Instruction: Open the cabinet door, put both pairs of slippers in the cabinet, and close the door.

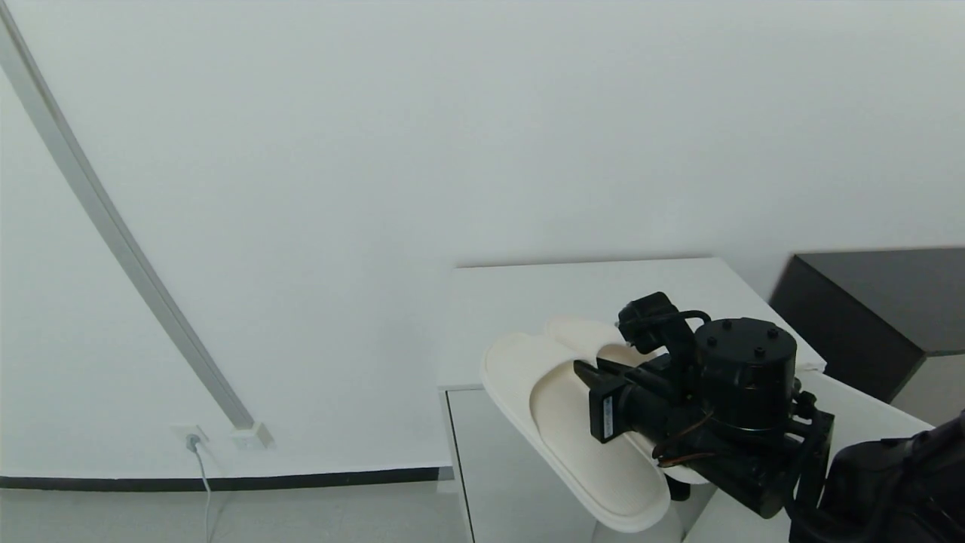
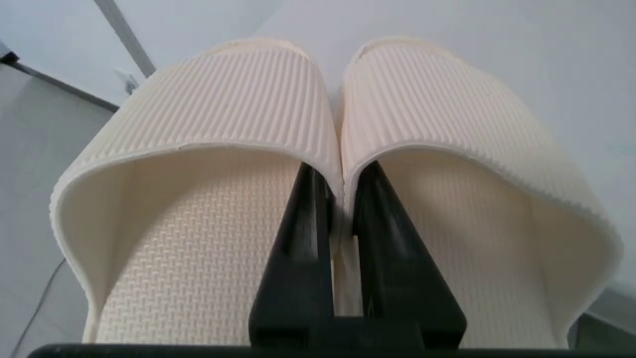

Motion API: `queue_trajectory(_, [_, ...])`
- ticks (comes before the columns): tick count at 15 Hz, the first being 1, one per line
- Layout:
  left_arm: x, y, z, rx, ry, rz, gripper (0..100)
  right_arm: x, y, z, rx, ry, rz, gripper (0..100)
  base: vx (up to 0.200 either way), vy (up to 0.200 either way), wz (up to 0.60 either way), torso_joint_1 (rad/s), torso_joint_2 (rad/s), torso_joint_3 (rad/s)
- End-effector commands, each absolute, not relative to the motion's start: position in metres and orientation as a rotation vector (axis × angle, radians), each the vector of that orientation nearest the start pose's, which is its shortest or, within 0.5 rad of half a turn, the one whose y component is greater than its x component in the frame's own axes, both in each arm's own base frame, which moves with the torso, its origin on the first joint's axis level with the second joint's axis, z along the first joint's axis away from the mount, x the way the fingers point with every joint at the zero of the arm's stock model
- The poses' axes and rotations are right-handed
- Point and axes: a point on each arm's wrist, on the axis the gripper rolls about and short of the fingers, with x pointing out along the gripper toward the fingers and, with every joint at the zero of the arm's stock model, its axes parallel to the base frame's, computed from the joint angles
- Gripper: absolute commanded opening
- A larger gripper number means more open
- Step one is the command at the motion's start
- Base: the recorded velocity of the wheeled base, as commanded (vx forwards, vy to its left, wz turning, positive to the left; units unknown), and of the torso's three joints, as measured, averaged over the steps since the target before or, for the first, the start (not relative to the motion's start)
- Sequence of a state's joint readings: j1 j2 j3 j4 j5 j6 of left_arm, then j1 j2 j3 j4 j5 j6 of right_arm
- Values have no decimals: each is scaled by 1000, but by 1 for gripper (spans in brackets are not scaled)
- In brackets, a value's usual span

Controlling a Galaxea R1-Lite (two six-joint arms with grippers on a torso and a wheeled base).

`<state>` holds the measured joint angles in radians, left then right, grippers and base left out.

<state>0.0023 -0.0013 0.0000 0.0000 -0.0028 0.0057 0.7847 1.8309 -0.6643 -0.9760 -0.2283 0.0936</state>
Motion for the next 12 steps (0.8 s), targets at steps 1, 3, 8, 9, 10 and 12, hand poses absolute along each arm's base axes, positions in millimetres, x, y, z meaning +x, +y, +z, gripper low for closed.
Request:
queue_trajectory(1, [-23,0,76,6,-2,2,0,227,220,137,-6,201,544,0,-200,0,0,-2,2,2])
queue_trajectory(3, [-23,0,76,6,-2,2,0,228,220,136,-9,203,543,0,0,0,0,0,0,0])
queue_trajectory(8, [-23,0,76,5,-2,2,0,229,220,133,-14,211,541,0,0,0,0,0,0,0])
queue_trajectory(9, [-23,0,75,5,0,2,0,229,220,133,-14,211,542,0,0,0,0,0,0,0])
queue_trajectory(10, [-23,0,76,5,-2,2,0,229,220,132,-15,214,542,0,0,0,0,0,0,0])
queue_trajectory(12, [-23,0,75,6,0,2,0,229,221,131,-17,217,540,0,0,0,0,0,0,0])
